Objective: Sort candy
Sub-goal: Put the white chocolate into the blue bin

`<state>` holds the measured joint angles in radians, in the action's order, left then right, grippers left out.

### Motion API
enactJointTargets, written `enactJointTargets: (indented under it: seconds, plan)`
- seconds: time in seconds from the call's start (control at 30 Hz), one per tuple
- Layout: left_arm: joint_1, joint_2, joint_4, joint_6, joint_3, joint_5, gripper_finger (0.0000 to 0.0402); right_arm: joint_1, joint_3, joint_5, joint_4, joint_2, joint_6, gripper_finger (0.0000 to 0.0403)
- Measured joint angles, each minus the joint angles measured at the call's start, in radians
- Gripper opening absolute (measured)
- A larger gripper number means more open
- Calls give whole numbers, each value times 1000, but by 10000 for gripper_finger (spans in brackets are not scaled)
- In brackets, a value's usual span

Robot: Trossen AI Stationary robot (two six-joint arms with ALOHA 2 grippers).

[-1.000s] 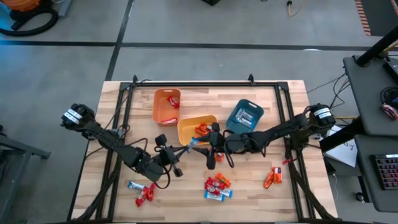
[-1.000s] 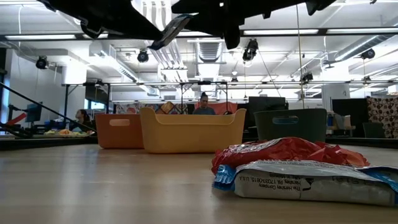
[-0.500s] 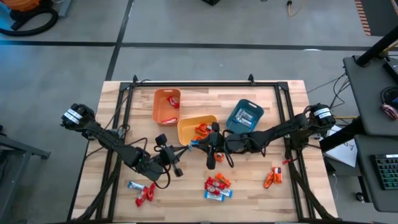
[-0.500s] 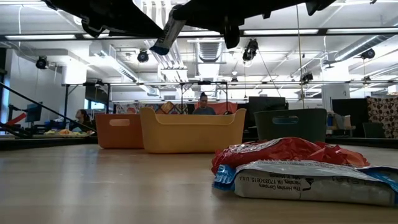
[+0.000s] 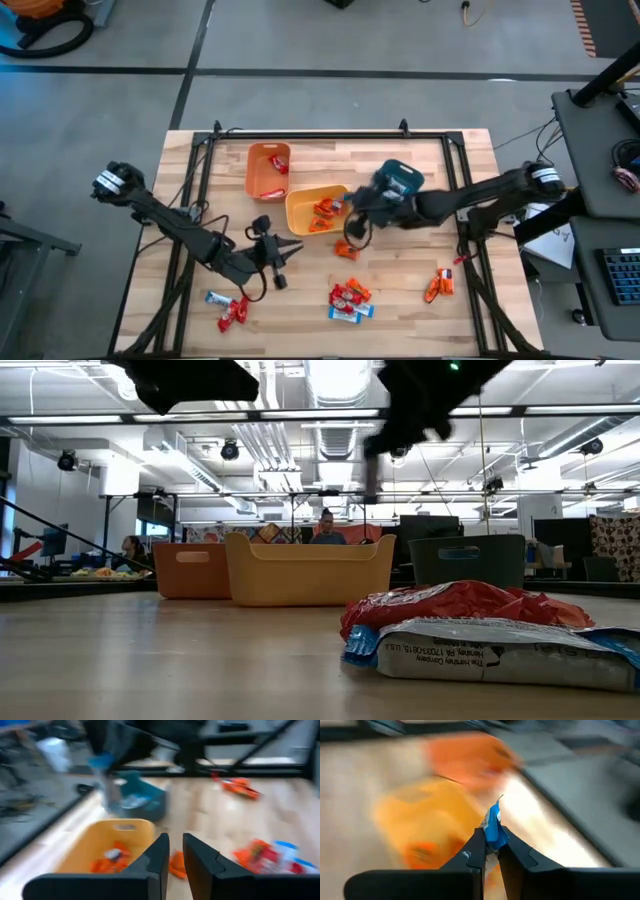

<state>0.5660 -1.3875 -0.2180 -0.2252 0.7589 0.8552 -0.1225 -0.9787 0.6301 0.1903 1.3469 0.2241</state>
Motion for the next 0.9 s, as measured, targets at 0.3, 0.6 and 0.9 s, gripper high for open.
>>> enactJointTargets:
  seconds: [0.3, 0.6, 0.9]
  plan:
    - [-54, 185, 400, -283, 1, -438, 41, 178, 3, 67, 649, -131, 458, 29]
    - [-52, 271, 762, -551, 1, -862, 41, 197, 43, 23, 664, -115, 478, 29]
    - [-52, 239, 813, -589, 0, -974, 41, 197, 47, 24, 664, -110, 472, 39]
